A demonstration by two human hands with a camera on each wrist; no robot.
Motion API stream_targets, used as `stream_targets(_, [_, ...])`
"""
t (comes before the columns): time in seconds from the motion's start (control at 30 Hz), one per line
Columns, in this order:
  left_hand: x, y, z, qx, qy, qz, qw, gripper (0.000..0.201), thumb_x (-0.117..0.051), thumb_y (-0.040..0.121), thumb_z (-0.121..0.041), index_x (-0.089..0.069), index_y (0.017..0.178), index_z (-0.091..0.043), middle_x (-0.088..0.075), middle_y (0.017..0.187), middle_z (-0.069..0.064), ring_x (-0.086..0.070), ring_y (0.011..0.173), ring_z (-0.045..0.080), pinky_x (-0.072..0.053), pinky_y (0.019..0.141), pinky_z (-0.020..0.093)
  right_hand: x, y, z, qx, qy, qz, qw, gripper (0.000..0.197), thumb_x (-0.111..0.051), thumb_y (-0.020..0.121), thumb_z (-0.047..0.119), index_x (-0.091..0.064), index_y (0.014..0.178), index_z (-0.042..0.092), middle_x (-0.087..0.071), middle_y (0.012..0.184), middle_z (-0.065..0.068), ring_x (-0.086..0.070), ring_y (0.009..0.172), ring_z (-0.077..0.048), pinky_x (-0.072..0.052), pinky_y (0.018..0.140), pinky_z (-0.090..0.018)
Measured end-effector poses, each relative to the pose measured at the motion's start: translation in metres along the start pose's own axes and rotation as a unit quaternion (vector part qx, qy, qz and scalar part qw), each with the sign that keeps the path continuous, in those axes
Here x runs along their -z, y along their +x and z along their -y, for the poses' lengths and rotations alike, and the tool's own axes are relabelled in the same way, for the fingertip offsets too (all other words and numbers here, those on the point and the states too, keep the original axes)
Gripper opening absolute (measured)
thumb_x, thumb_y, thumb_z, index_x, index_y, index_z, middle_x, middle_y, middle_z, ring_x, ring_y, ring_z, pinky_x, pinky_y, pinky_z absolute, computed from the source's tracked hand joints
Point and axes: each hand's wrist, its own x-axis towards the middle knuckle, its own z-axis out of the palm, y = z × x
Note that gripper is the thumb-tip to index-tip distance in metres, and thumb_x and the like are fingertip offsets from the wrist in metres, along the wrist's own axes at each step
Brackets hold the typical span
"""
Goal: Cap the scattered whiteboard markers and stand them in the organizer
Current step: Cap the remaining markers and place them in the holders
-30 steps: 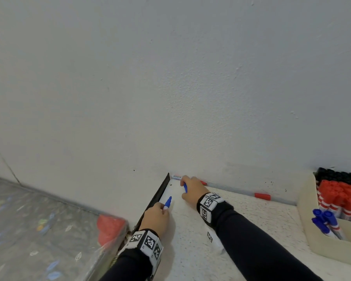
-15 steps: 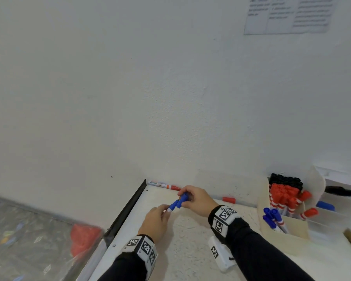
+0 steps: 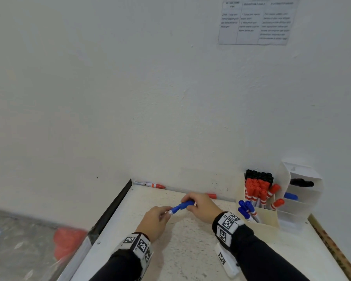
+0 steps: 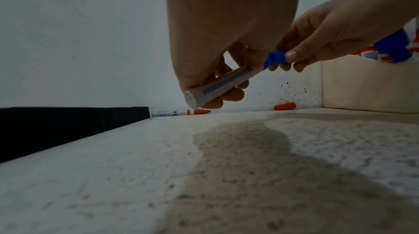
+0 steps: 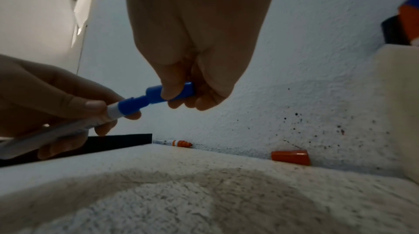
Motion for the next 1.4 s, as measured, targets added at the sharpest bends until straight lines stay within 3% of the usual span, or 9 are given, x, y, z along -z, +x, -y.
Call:
stream_targets(0.2, [-0.003, -0.009, -0.01, -0.02, -0.064, 0.043, 0.997, 0.026, -0.067, 0.082, -0.024, -0.057, 0.106, -0.028, -0.057, 0.084, -0.009, -0.051, 0.067, 0.002, -0.04, 0.061, 0.007, 0.0, -0.012, 0.002, -0.022, 0.052, -0.015, 0.998, 0.013, -0.052, 0.092, 0.027, -0.062, 0.085, 0.021, -0.053, 0.072, 0.008, -0.048, 0.067, -0.005, -0.037, 0.064, -0.015])
stream_targets(0.33, [-0.003, -0.011, -0.022, -0.035, -0.07, 0.029, 0.997, 0.007, -0.06, 0.088, -0.023, -0.058, 0.082, -0.026, -0.058, 0.074, -0.004, -0.052, 0.061, 0.009, -0.043, 0.063, 0.02, 0.003, -0.017, 0.005, -0.056, 0.042, -0.067, 0.995, 0.046, -0.044, 0.094, 0.041, -0.035, 0.055, 0.018, -0.03, 0.053, 0.004, -0.029, 0.047, -0.01, -0.024, 0.05, -0.023])
stream_targets(0.5, [-0.005, -0.012, -0.046, -0.064, -0.014, 0.069, 0.995, 0.024, -0.042, 0.098, -0.029, -0.057, 0.081, -0.021, -0.048, 0.064, -0.008, -0.042, 0.055, 0.006, -0.034, 0.054, 0.019, 0.001, -0.023, 0.007, -0.096, 0.084, -0.126, 0.984, 0.048, -0.042, 0.096, 0.034, -0.029, 0.053, 0.017, -0.027, 0.053, 0.003, -0.027, 0.047, -0.012, -0.022, 0.049, -0.025])
stream_targets(0.67, [-0.001, -0.014, -0.047, 0.019, -0.17, 0.149, 0.974, 0.029, -0.044, 0.097, -0.033, -0.06, 0.077, -0.018, -0.046, 0.061, -0.006, -0.03, 0.034, 0.004, -0.025, 0.036, 0.016, -0.001, -0.032, 0.007, -0.078, 0.117, -0.121, 0.983, 0.045, -0.039, 0.097, 0.031, -0.033, 0.055, 0.018, -0.028, 0.054, 0.004, -0.027, 0.048, -0.01, -0.022, 0.05, -0.024])
stream_targets(0.83, [-0.013, -0.005, -0.04, -0.062, -0.119, 0.035, 0.99, 0.026, -0.059, 0.09, -0.027, -0.064, 0.065, -0.023, -0.057, 0.06, -0.006, -0.046, 0.052, -0.001, -0.036, 0.059, 0.018, 0.004, -0.031, 0.007, -0.095, 0.1, -0.122, 0.983, 0.045, -0.04, 0.097, 0.031, -0.034, 0.054, 0.018, -0.031, 0.053, 0.004, -0.03, 0.048, -0.01, -0.024, 0.048, -0.022])
stream_targets(0.97, [-0.026, -0.004, -0.043, -0.069, -0.144, -0.021, 0.987, 0.027, -0.062, 0.087, -0.023, -0.063, 0.064, -0.036, -0.062, 0.06, -0.009, -0.052, 0.058, -0.001, -0.037, 0.057, 0.009, 0.014, -0.029, 0.008, -0.079, 0.105, -0.13, 0.983, 0.045, -0.04, 0.097, 0.033, -0.033, 0.054, 0.019, -0.03, 0.055, 0.003, -0.031, 0.049, -0.01, -0.026, 0.05, -0.021])
stream_targets(1.1, [-0.024, 0.002, -0.045, -0.046, -0.222, 0.03, 0.974, 0.012, -0.061, 0.089, -0.021, -0.07, 0.083, -0.024, -0.061, 0.062, -0.009, -0.052, 0.047, -0.002, -0.042, 0.054, 0.014, 0.02, -0.03, 0.002, -0.066, 0.092, -0.122, 0.986, 0.04, -0.057, 0.088, 0.034, -0.037, 0.057, 0.02, -0.036, 0.056, 0.005, -0.036, 0.051, -0.009, -0.031, 0.052, -0.021])
stream_targets(1.23, [-0.018, 0.017, -0.045, -0.02, -0.265, 0.091, 0.96, 0.013, -0.062, 0.088, -0.024, -0.072, 0.096, -0.022, -0.067, 0.067, -0.01, -0.058, 0.063, 0.002, -0.048, 0.072, 0.02, 0.018, -0.031, -0.009, -0.051, 0.218, -0.167, 0.96, 0.02, -0.068, 0.082, 0.022, -0.052, 0.074, 0.013, -0.06, 0.069, -0.001, -0.062, 0.053, -0.014, -0.049, 0.051, -0.022])
stream_targets(1.4, [-0.011, 0.063, -0.019, 0.083, -0.092, 0.038, 0.992, 0.035, -0.048, 0.096, -0.026, -0.057, 0.126, -0.011, -0.055, 0.132, 0.006, -0.05, 0.122, 0.02, -0.033, 0.103, 0.028, 0.016, -0.023, -0.025, -0.021, 0.215, -0.227, 0.949, 0.012, -0.065, 0.084, 0.021, -0.054, 0.079, 0.025, -0.06, 0.075, -0.005, -0.056, 0.064, -0.015, -0.049, 0.061, -0.027])
